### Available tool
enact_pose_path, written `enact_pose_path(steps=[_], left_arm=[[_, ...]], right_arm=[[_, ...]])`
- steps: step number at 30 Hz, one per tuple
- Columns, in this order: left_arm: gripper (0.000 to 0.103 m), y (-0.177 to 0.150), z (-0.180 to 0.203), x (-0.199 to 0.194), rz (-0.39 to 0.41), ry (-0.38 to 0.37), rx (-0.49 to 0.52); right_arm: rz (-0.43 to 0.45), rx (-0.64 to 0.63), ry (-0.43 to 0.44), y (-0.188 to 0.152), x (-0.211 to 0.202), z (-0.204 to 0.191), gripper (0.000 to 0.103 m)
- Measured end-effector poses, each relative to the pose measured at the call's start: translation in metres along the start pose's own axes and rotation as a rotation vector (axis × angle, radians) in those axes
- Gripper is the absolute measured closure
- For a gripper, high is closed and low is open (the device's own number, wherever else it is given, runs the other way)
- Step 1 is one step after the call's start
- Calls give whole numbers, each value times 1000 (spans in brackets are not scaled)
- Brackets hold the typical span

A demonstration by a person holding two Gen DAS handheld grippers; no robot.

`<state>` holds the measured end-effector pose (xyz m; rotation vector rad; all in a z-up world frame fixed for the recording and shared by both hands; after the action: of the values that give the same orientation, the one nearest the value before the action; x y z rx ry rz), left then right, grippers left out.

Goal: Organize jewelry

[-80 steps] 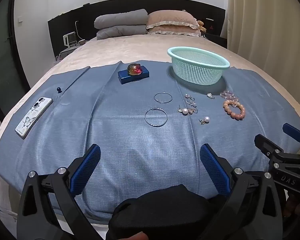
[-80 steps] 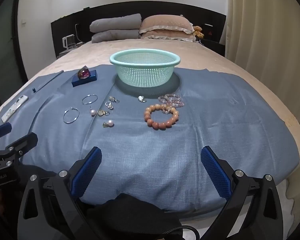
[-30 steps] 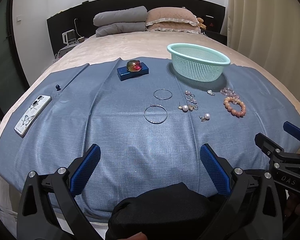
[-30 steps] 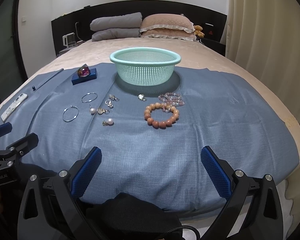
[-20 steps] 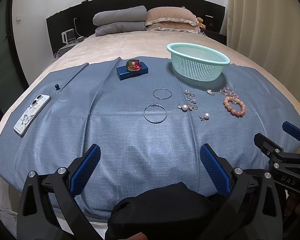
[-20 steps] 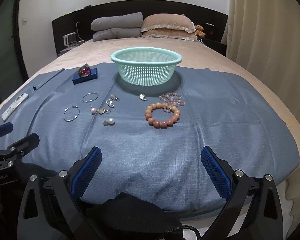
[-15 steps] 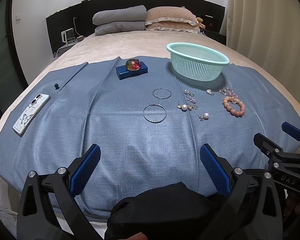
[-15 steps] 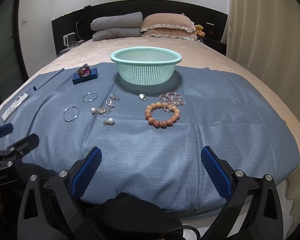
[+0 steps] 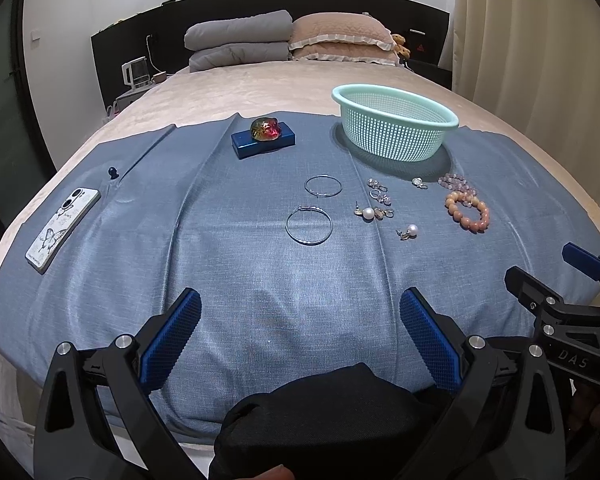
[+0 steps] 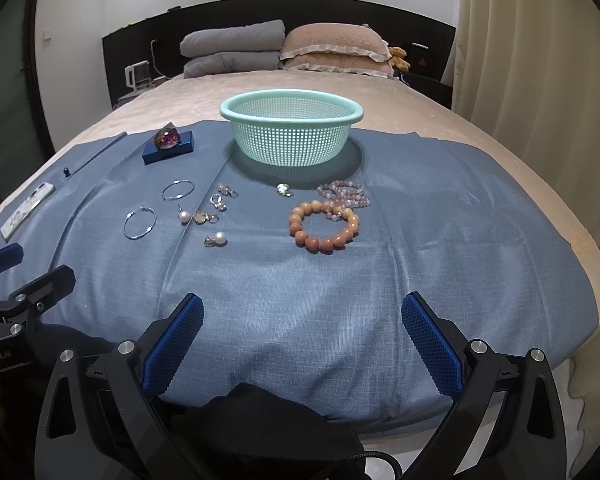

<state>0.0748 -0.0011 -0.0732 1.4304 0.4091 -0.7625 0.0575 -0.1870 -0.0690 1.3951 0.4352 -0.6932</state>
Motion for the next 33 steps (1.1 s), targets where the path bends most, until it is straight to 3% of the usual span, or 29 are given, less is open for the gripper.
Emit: enact_pose_path(steps=[25,33], left_arm=[[6,0,0,1,-9,-11,-4],[6,-1,-1,4,-36,-46,-29]], right_arm=[[-2,-8,-8,-1,0,-1,8],[-16,0,13,0,1,0,8]])
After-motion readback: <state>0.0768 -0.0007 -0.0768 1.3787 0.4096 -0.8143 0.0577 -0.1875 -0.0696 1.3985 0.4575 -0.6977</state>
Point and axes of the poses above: each gripper's, at about its wrist camera, not at the fingertips, and x roughly the way its jaws point, z to its right, y to its top, the point moved 10 cm from there along x, roughly the way its jaws point, and after that the axes turned 12 degrees about -y, right-handed, at the moved point
